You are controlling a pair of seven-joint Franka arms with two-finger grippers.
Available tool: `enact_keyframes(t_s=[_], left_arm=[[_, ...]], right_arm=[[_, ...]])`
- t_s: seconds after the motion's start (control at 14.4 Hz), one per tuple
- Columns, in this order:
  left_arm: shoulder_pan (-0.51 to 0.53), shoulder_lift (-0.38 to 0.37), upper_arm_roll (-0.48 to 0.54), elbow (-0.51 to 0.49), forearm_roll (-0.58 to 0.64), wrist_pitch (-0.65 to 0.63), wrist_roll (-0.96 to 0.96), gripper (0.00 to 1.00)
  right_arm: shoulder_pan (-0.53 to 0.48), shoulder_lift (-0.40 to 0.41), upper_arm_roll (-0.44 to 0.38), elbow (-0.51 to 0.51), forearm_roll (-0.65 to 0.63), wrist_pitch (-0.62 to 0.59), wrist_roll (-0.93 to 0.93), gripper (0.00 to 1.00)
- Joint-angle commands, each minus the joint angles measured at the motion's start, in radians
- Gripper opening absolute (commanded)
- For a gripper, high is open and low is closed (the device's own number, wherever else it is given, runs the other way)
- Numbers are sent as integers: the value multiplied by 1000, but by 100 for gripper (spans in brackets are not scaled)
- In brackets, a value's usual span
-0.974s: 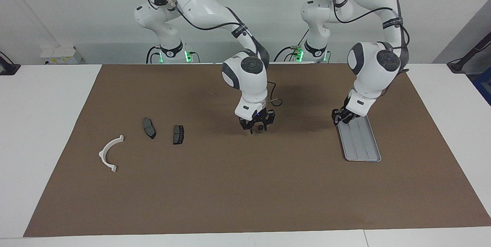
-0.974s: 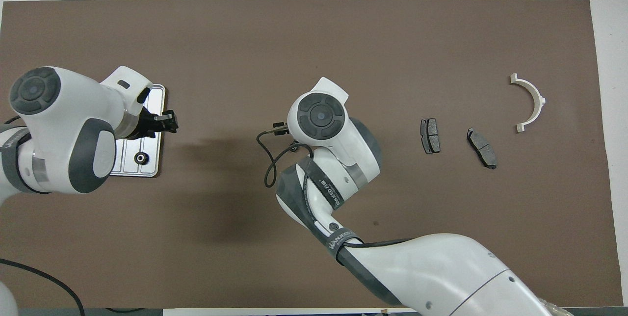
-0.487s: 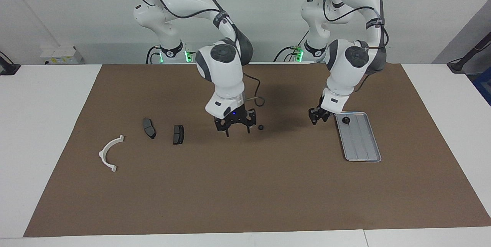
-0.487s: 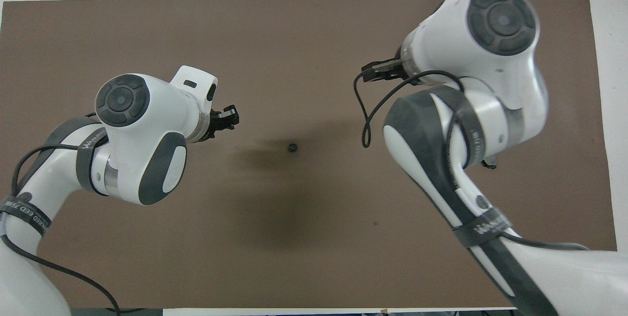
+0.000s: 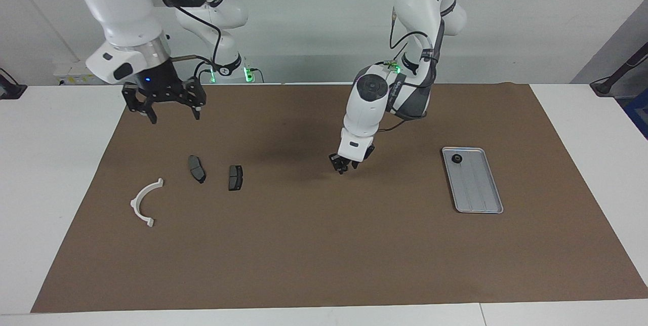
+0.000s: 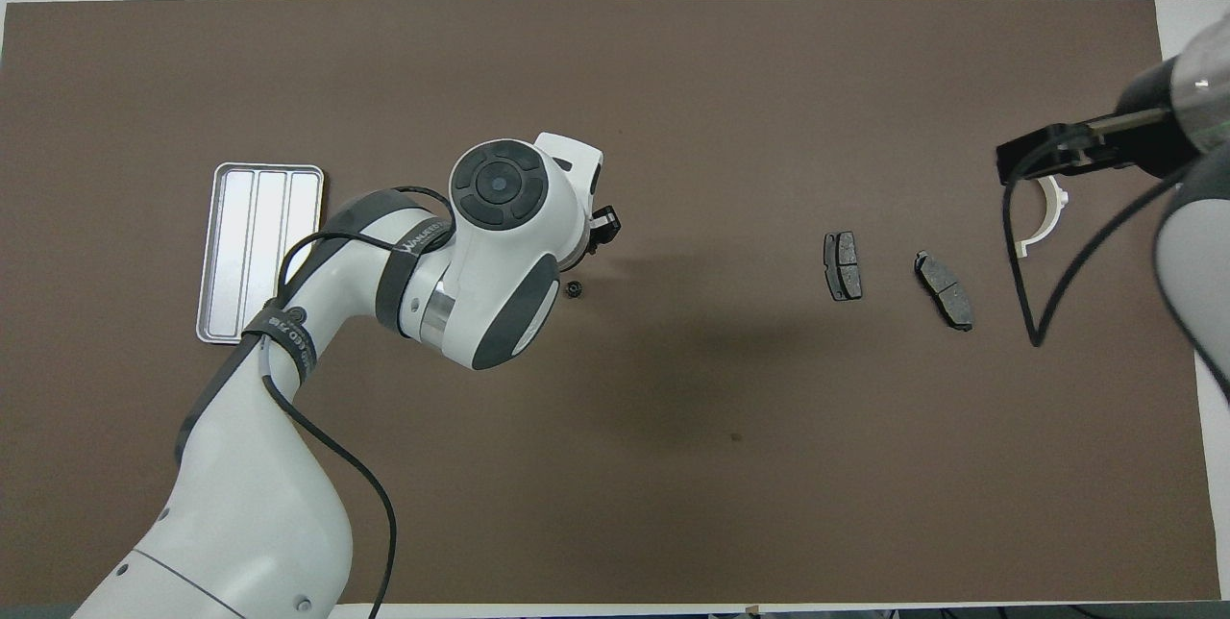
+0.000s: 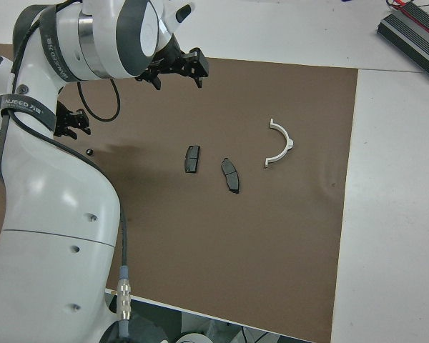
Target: Pick bearing gear from pile to tray
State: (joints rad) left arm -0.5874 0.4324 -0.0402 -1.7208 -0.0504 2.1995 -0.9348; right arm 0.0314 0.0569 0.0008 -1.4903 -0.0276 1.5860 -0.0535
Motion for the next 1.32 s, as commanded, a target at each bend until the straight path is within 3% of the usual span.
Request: enact_keyframes(t_s=[0.0,0.28,0.42,0.63,0.97,1.25], left_arm=[[-19,20,23,6,38,-32,-15,51],[-19,2,23,-34,40,-46,-15,51],[-22,-1,25,-43,38,-43,-21,51],[-32,-15,25,-86,38,-26,-39,51],[-37,-15,23,-91,38,11,-87,46],[-38,-17,25,-105,40,32,-88,40]], right_arm=[[-154,-49,44,-45,-5,-50,-78,100],[-163,-101,-34,-39,3,-130,-85,100],[-166,-121,-35,-57,3,-133,-81,100],[-174,-204,-31,-197,5,-115,-77,100],[-179,-137,-12,-99,3,-178,-78,100],[-179,-140,-11,-99,3,-184,-78,100]])
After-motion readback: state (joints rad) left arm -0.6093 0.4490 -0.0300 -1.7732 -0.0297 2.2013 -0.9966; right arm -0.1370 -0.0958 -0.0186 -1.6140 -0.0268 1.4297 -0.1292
